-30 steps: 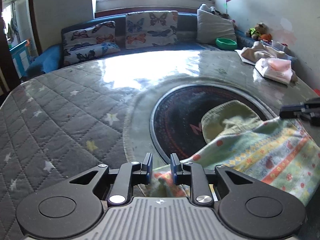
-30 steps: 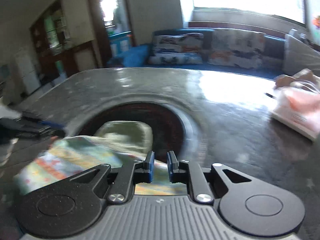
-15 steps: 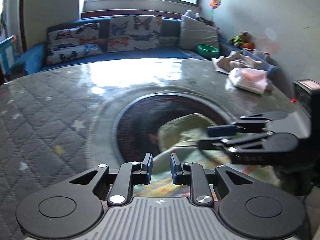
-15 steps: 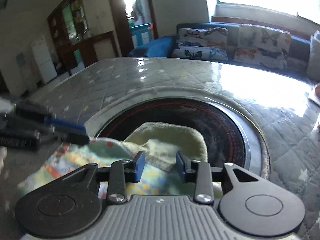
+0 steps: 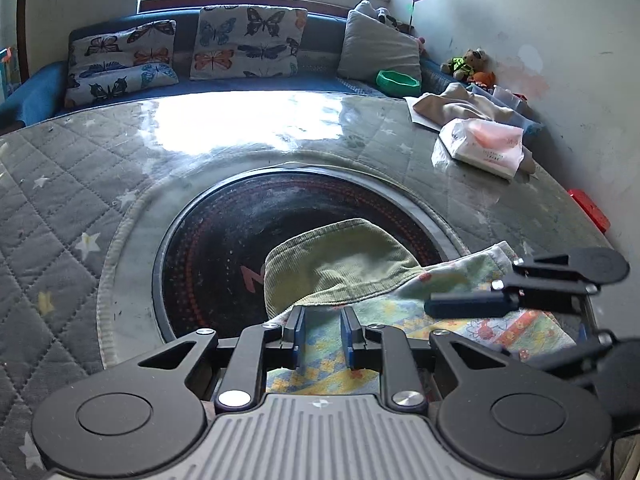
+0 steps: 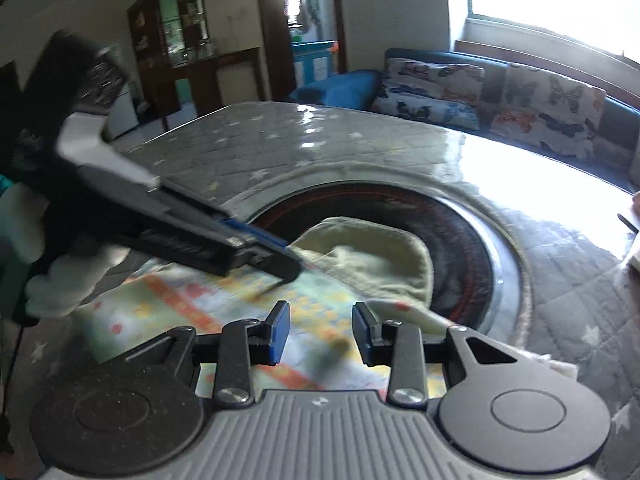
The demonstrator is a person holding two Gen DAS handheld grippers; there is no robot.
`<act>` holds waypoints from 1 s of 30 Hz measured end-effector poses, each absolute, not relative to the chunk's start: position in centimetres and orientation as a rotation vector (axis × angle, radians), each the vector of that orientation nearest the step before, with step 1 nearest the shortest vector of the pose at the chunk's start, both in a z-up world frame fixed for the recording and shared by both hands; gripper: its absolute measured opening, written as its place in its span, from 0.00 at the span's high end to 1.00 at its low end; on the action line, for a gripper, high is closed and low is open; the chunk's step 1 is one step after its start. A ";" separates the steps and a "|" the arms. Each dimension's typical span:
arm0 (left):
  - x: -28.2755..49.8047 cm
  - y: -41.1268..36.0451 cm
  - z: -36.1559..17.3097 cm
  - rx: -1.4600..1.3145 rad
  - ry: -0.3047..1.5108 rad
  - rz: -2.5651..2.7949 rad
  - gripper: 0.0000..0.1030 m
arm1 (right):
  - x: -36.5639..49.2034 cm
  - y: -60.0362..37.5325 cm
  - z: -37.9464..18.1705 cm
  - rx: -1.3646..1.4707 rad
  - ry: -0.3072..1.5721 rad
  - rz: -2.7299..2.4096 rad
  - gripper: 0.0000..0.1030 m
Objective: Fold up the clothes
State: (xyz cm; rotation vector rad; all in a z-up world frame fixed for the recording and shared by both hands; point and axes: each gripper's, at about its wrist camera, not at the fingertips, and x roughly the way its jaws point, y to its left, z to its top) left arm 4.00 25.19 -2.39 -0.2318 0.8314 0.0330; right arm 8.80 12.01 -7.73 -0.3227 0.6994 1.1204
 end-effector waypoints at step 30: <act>-7.4 19.2 -0.6 -0.259 0.669 0.017 0.80 | 1.1 6.7 -7.4 -0.322 0.630 1.006 0.33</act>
